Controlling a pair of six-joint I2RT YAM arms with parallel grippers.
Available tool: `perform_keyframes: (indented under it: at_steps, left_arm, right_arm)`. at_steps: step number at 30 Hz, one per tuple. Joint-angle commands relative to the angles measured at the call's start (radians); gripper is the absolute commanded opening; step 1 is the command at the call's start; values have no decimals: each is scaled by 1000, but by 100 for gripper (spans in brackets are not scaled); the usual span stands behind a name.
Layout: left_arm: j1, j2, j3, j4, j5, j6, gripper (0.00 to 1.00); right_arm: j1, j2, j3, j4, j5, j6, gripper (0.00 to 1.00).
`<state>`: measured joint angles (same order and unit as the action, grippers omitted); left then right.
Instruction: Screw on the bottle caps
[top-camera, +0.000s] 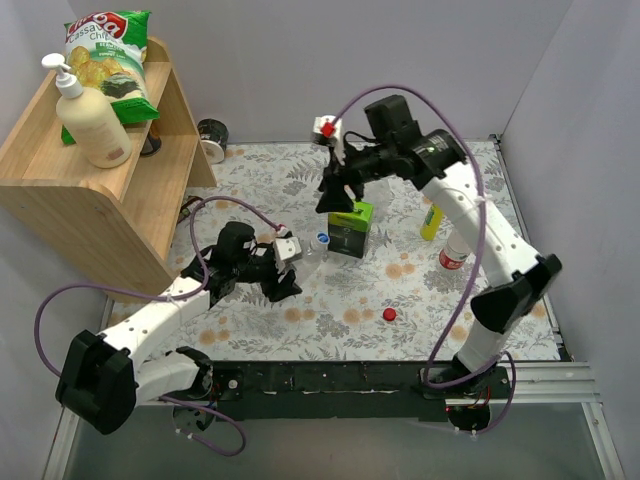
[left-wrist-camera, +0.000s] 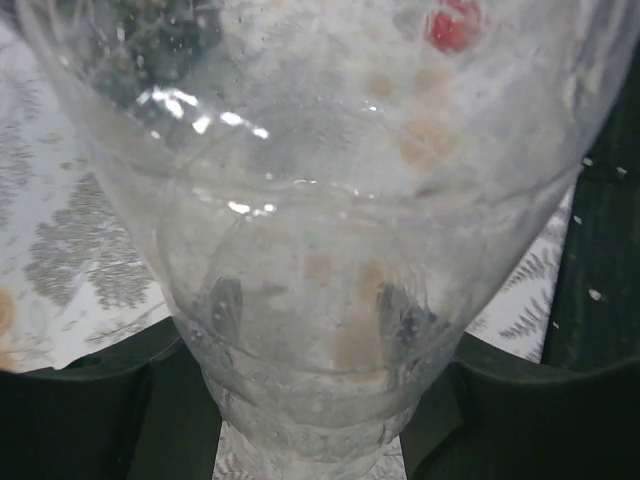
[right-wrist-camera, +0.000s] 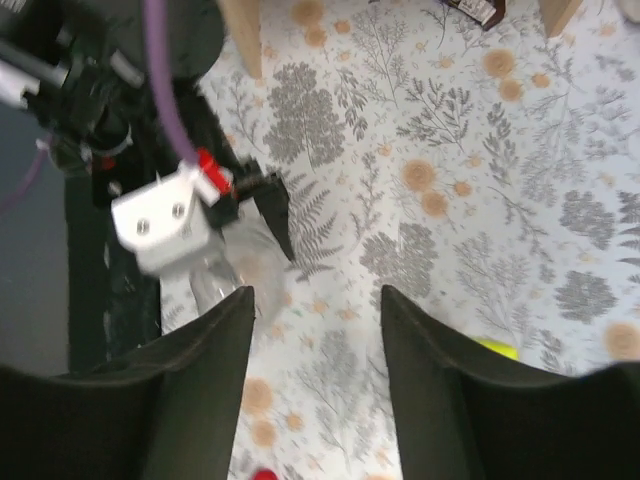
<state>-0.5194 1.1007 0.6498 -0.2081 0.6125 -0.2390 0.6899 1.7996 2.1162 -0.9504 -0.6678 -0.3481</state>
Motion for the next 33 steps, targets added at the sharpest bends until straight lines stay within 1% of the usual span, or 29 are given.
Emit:
perform_keyframes:
  at_steps: [1, 3, 4, 5, 8, 11, 16, 24, 33]
  left_arm:
    - [1, 24, 45, -200, 232, 179, 0]
    - [1, 57, 82, -269, 240, 217, 0]
    - [1, 65, 94, -304, 239, 271, 0]
    - [1, 70, 102, -316, 234, 292, 0]
    - [1, 79, 135, -343, 222, 355, 0]
    - [1, 93, 162, -373, 224, 400, 0]
    - [-1, 93, 180, -393, 239, 425, 0]
    - [-2, 84, 191, -395, 248, 418, 0]
    - [-4, 85, 197, -383, 259, 406, 0]
  right_arm:
    - [-35, -199, -160, -51, -174, -405, 67]
    - [-11, -259, -231, -114, -170, -541, 69]
    - [2, -275, -242, -199, -144, -651, 70]
    - [17, -278, -246, -240, -129, -711, 69]
    - [63, -279, -266, -310, -64, -802, 67]
    - [100, -286, -286, -309, -23, -847, 66]
    - [160, -295, -329, -283, 43, -884, 62]
    - [186, -296, -344, -243, 50, -871, 59]
    - [214, -283, -354, -225, 71, -876, 47]
